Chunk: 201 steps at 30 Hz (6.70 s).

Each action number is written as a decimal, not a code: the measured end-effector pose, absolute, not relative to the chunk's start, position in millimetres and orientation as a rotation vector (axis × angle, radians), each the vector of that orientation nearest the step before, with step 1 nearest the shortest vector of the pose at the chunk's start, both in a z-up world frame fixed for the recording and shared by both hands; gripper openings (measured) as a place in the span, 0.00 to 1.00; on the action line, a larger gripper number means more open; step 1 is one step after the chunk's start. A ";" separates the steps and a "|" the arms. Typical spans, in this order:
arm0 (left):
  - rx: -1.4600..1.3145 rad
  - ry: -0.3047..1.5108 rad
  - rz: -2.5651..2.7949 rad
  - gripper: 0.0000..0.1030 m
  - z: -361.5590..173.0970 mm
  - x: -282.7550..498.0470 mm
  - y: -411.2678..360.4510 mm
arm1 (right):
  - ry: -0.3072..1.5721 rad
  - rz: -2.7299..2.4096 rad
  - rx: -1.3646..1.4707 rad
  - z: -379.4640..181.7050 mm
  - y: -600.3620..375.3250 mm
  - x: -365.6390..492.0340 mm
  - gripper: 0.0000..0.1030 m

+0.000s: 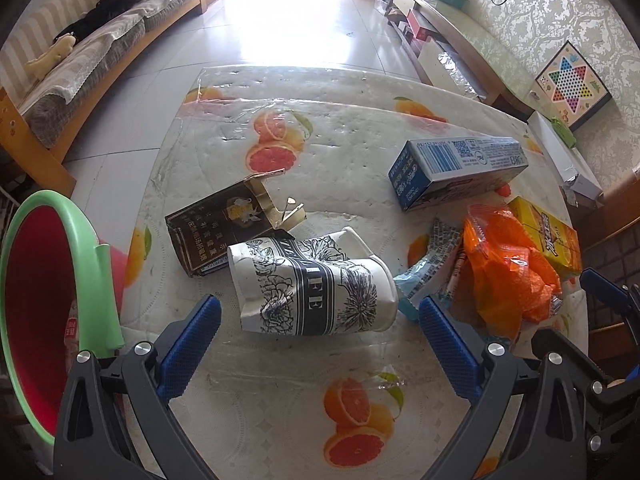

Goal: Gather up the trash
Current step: 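Grasp white paper cup with left tool while right tool grasps orange bag, then carry the paper cup to the red bin and release it with left tool while right carries bag, then lower the orange bag over the red bin and open the right tool, then move both tools back over the remaining trash on the table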

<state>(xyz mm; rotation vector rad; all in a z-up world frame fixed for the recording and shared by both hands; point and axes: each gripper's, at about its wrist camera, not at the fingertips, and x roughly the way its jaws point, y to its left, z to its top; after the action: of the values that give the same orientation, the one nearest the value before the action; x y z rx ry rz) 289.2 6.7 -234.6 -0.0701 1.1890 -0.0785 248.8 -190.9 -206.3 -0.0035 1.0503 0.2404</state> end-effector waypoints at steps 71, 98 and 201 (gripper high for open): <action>-0.160 0.867 -0.033 0.82 -94.8 183.7 102.4 | 0.751 0.296 -0.125 -74.4 -128.1 184.9 0.46; -0.253 0.928 0.227 0.83 -134.4 187.1 268.4 | 0.759 0.553 -0.217 -86.1 40.5 207.1 0.46; 0.089 1.242 -0.229 0.92 -264.2 307.7 -78.1 | 0.987 0.404 -0.351 -229.0 -257.7 301.3 0.95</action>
<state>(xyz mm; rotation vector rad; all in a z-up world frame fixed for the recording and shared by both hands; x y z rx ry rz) 307.7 -78.1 -264.2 0.0893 1.2421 -0.2285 301.3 -257.7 -229.0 -0.3507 0.9870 0.4040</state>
